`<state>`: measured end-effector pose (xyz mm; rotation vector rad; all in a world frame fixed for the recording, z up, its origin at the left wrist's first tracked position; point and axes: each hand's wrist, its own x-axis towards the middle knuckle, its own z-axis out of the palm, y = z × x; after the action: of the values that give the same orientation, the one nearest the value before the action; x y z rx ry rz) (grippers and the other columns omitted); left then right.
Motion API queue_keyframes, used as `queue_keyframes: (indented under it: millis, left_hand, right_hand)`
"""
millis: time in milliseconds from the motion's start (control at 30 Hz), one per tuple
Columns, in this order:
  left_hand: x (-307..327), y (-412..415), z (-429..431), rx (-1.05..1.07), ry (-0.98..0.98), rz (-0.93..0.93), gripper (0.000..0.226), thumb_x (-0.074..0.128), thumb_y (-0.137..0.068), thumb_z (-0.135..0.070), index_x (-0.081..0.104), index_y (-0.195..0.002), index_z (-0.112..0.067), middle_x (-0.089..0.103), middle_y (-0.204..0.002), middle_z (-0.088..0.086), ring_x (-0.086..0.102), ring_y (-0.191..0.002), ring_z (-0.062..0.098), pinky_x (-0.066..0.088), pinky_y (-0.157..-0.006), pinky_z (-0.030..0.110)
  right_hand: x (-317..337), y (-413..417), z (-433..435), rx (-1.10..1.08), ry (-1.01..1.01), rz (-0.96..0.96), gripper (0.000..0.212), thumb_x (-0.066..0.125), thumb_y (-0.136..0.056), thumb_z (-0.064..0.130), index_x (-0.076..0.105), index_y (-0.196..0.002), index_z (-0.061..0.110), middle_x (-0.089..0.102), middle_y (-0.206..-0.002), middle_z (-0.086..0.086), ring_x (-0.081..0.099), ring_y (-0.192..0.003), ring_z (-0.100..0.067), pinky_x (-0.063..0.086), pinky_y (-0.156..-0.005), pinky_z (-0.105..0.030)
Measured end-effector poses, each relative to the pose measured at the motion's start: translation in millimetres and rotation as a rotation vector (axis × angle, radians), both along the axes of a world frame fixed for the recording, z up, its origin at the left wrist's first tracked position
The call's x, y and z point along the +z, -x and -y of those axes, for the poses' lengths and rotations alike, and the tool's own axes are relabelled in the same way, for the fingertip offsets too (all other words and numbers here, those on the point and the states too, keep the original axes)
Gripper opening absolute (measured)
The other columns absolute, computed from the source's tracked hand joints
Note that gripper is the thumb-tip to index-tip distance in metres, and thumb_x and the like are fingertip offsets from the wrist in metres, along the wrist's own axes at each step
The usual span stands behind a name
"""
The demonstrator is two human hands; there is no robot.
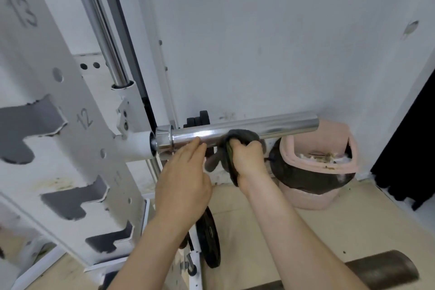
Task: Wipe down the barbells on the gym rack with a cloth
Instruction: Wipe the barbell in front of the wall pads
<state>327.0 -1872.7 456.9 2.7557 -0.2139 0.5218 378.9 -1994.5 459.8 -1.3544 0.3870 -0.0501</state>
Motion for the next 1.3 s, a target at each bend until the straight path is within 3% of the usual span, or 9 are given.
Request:
queue_keyframes:
  millis: [133, 233, 333, 433, 533, 700, 867, 1034, 1300]
  left_hand:
    - [3, 19, -9, 0.082, 0.307, 0.070, 0.053, 0.049, -0.087, -0.008, 0.045, -0.137, -0.025, 0.044, -0.140, -0.007, 0.035, -0.127, 0.009, 0.026, -0.102, 0.021]
    - [-2, 32, -11, 0.091, 0.425, 0.090, 0.053, 0.045, -0.090, -0.010, 0.037, -0.141, -0.023, 0.039, -0.141, -0.008, 0.031, -0.128, 0.006, 0.024, -0.106, 0.021]
    - [-5, 39, -11, 0.078, 0.536, 0.127, 0.042, 0.045, -0.092, -0.014, 0.042, -0.134, -0.018, 0.049, -0.128, -0.001, 0.044, -0.118, 0.016, 0.040, -0.101, 0.037]
    - [-12, 38, -14, 0.149, 0.549, 0.086, 0.038, 0.051, -0.085, -0.010, 0.048, -0.123, -0.013, 0.053, -0.115, 0.004, 0.051, -0.107, 0.023, 0.047, -0.088, 0.040]
    - [-18, 38, -14, 0.213, 0.537, -0.065, 0.054, 0.051, -0.078, -0.008, 0.039, -0.130, -0.017, 0.047, -0.123, 0.000, 0.046, -0.114, 0.022, 0.043, -0.095, 0.038]
    - [-15, 37, -7, 0.175, 0.532, -0.051, 0.069, 0.049, -0.082, -0.007, 0.022, -0.143, -0.026, 0.031, -0.143, -0.008, 0.029, -0.131, 0.009, 0.032, -0.109, 0.029]
    - [-1, 30, -3, 0.183, 0.525, 0.007, 0.074, 0.045, -0.086, -0.005, 0.014, -0.150, -0.020, 0.017, -0.156, -0.006, 0.016, -0.140, 0.010, 0.022, -0.117, 0.033]
    - [14, 32, 1, 0.185, 0.492, 0.079, 0.068, 0.047, -0.086, -0.005, 0.022, -0.144, -0.027, 0.028, -0.142, -0.010, 0.025, -0.125, 0.001, 0.027, -0.108, 0.020]
    - [5, 28, -13, 0.276, 0.500, 0.016, 0.066, 0.049, -0.080, -0.005, 0.029, -0.141, -0.022, 0.026, -0.143, -0.006, 0.031, -0.127, 0.011, 0.034, -0.108, 0.030]
  right_hand:
    - [9, 28, -7, 0.195, 0.106, 0.020, 0.016, 0.054, -0.094, 0.018, 0.064, -0.097, 0.006, 0.067, -0.093, -0.018, 0.065, -0.088, -0.028, 0.054, -0.077, -0.038]
    - [31, 40, -21, 0.189, 0.343, 0.367, 0.014, 0.056, -0.088, 0.017, 0.067, -0.080, 0.012, 0.066, -0.075, -0.007, 0.064, -0.078, -0.017, 0.049, -0.067, -0.028]
    - [63, 36, -46, 0.373, 0.549, 0.639, 0.022, 0.056, -0.089, 0.028, 0.063, -0.109, 0.026, 0.065, -0.095, 0.016, 0.059, -0.090, 0.000, 0.042, -0.074, -0.011]
    - [52, 4, -80, 0.625, 1.056, 0.655, 0.054, 0.044, -0.094, 0.040, 0.034, -0.145, 0.028, 0.055, -0.130, -0.004, 0.048, -0.122, -0.020, 0.035, -0.104, -0.032]
    - [25, -20, -97, 0.459, 1.595, 0.662, 0.050, 0.039, -0.094, 0.046, 0.039, -0.141, 0.027, 0.057, -0.123, -0.013, 0.049, -0.115, -0.032, 0.030, -0.096, -0.046]
    - [27, -41, -90, 0.304, 1.569, 0.858, 0.032, 0.031, -0.098, 0.036, 0.059, -0.100, 0.020, 0.067, -0.092, -0.004, 0.062, -0.082, -0.029, 0.030, -0.067, -0.037]
    - [36, -56, -10, 0.198, 1.617, 0.530, 0.040, 0.028, -0.096, 0.042, 0.056, -0.075, 0.023, 0.066, -0.078, -0.001, 0.062, -0.072, -0.027, 0.041, -0.065, -0.035]
    - [59, -48, -17, 0.179, 1.254, 0.688, 0.041, 0.033, -0.099, 0.033, 0.042, -0.061, 0.024, 0.053, -0.063, 0.004, 0.053, -0.063, -0.021, 0.041, -0.062, -0.035]
    - [47, -65, -99, 0.672, 1.546, 0.599, 0.045, 0.026, -0.097, 0.042, 0.060, -0.104, 0.015, 0.066, -0.106, -0.009, 0.060, -0.092, -0.029, 0.044, -0.073, -0.037]
